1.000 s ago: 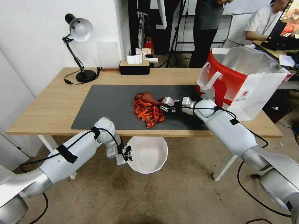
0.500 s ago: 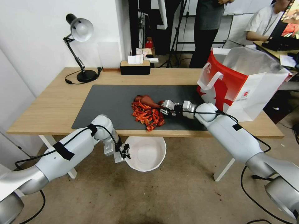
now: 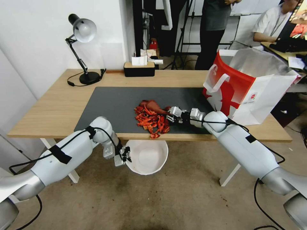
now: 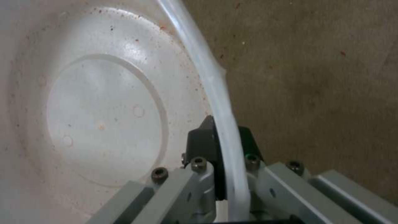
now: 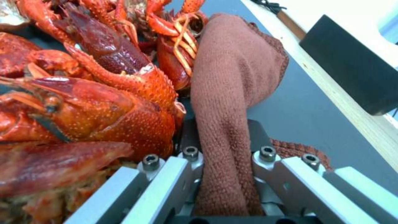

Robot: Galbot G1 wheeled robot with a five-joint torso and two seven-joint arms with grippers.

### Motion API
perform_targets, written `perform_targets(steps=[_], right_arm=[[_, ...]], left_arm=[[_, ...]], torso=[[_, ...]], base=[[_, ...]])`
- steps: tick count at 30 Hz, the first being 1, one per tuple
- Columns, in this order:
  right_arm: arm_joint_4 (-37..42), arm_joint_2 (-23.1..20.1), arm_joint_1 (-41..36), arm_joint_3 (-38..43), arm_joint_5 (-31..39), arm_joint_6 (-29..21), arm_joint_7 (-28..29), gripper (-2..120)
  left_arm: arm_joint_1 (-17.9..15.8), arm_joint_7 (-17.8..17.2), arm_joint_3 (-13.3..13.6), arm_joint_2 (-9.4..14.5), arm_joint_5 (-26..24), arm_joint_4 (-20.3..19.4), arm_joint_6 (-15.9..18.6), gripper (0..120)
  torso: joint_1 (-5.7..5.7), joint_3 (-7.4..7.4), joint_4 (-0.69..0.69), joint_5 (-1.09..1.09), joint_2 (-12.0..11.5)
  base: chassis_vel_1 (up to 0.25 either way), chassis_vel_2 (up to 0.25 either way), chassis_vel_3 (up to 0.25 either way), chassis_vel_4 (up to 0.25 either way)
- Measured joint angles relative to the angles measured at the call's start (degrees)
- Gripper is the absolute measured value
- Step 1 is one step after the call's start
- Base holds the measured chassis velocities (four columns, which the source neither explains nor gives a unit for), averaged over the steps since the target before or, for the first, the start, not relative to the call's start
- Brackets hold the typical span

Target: Sweep shrimp from table into container with towel, then put container into takeout bag.

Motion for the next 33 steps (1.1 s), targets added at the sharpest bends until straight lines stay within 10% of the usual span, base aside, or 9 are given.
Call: perform_targets(steps=[33], right_arm=[[4.70, -2.11, -3.15, 1.39, -0.29, -2.35, 2.99, 7]], left_arm=[[-7.44, 6.08, 6.30, 1.10, 0.18, -5.14, 0.71, 0]], torso=[[0.01, 0.00, -0.04, -0.02, 0.00]], base=[[0.000, 0.000, 0.000, 0.000]])
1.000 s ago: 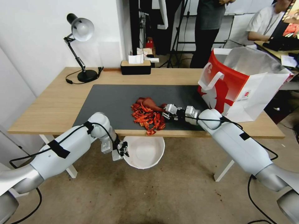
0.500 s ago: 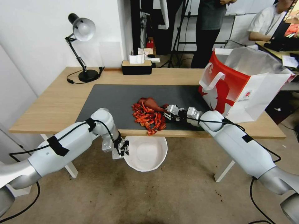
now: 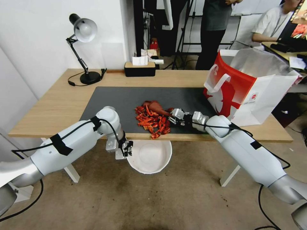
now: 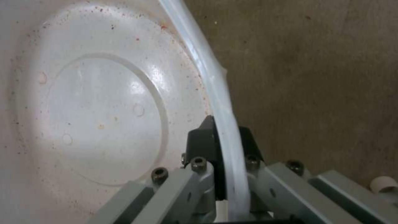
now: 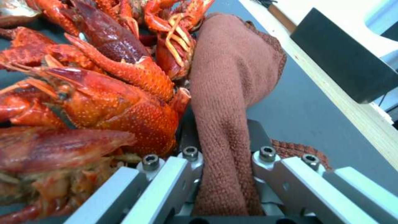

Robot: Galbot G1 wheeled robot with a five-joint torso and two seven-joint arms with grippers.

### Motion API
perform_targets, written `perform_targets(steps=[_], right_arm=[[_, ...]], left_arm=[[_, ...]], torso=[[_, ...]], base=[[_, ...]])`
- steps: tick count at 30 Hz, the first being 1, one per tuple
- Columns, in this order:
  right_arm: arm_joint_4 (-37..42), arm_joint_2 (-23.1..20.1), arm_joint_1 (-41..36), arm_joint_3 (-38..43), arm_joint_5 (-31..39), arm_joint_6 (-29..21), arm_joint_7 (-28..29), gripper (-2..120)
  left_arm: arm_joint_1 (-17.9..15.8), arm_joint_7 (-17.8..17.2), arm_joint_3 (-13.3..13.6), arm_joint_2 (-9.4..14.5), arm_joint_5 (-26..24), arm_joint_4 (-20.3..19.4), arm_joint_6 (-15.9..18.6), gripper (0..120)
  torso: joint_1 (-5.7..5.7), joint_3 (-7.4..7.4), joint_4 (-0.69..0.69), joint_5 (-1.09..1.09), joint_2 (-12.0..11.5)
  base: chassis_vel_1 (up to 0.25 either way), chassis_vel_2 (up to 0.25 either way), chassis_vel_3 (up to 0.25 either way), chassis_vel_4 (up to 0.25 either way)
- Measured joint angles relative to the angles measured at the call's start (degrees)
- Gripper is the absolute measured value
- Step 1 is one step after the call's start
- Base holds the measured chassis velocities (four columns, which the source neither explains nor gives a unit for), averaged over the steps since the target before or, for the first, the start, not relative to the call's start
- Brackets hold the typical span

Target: Sweep shrimp from table into container with towel, then put container into takeout bag.

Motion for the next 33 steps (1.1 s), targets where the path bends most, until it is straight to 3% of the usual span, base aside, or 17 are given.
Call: perform_targets(steps=[33], right_arm=[[7.32, -1.58, -5.50, 1.49, -1.08, -3.04, 3.60, 7]], left_arm=[[0.72, 0.13, -0.43, 0.80, -2.90, 1.10, 0.41, 0]], torso=[[-0.02, -0.01, 0.02, 0.01, 0.01]], base=[[0.000, 0.000, 0.000, 0.000]])
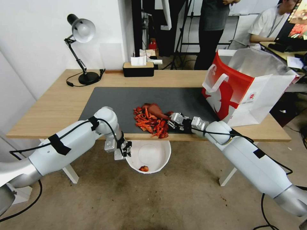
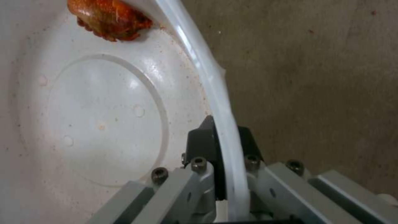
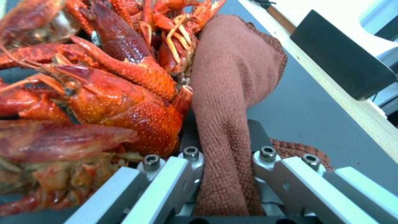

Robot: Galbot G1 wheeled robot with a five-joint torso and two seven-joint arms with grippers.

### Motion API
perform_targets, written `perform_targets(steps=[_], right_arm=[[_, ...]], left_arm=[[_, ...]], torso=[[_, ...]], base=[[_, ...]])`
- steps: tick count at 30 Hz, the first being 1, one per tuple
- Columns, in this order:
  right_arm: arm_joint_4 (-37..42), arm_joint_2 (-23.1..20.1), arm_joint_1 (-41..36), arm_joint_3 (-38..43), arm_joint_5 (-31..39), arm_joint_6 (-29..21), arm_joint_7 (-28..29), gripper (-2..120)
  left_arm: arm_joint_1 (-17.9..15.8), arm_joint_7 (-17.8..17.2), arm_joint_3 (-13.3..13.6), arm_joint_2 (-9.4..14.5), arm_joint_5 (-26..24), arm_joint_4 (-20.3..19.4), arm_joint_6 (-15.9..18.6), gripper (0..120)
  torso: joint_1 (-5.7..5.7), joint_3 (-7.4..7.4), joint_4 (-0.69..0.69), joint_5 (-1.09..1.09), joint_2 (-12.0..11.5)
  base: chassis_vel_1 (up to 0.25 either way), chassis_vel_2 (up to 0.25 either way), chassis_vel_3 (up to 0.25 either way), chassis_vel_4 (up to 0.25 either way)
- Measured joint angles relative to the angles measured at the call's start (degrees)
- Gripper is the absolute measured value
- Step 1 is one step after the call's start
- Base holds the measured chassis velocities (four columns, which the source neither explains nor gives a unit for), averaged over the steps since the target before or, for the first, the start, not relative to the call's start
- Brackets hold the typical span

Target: Sweep shrimp from table into container with towel, then put container into takeout bag.

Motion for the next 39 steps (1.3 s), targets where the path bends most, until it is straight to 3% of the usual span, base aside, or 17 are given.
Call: perform_targets(steps=[39], right_arm=[[12.11, -2.24, -11.49, 4.93, -2.58, -3.66, 5.49, 7]], left_arm=[[-0.10, 0.23, 0.09, 0.94, -1.55, 0.50, 1.10, 0]], torso=[[0.00, 0.01, -0.02, 0.00, -0.02]], base=[[0.000, 0.000, 0.000, 0.000]])
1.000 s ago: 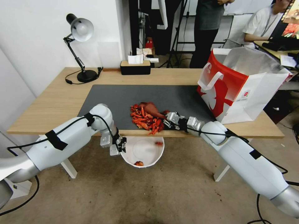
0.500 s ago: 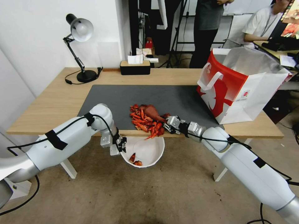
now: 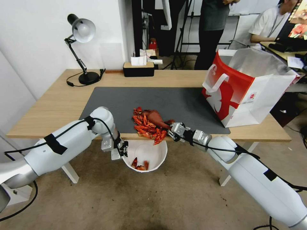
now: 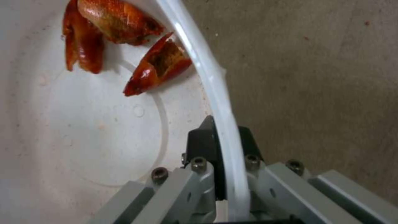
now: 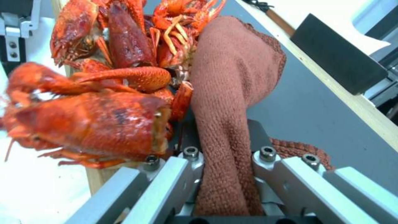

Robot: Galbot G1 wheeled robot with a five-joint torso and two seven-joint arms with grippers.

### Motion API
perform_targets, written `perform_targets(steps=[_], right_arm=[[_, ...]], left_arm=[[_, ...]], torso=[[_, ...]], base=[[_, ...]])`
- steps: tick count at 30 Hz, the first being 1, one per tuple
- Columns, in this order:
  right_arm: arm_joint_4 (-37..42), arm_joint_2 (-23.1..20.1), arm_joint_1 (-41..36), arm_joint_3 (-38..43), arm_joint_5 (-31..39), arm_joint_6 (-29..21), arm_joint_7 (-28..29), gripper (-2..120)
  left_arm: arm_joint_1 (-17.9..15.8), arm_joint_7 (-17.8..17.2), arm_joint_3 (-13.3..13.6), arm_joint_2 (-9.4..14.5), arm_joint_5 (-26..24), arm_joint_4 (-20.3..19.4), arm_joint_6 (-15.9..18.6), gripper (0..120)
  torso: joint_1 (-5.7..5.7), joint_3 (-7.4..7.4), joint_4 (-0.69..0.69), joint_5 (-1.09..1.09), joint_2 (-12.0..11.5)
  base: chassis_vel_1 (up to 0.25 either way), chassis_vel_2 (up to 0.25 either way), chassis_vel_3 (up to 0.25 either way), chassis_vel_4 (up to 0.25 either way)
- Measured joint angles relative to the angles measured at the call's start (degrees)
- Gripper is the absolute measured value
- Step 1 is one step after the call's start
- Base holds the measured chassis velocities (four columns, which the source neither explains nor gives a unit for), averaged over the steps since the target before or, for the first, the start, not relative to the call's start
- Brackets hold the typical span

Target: Sweep shrimp from table into container with towel, then put container into takeout bag.

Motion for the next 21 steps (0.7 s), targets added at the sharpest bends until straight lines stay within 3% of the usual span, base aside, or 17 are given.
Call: perform_targets(steps=[21], right_arm=[[4.22, 0.18, -3.63, 0.56, -0.43, -2.44, 2.33, 7]], left_arm=[[-0.50, 0.20, 0.23, -1.40, -0.17, 1.40, 0.02, 0]], torso=[[0.00, 0.00, 0.02, 0.01, 0.02]], base=[[0.000, 0.000, 0.000, 0.000]])
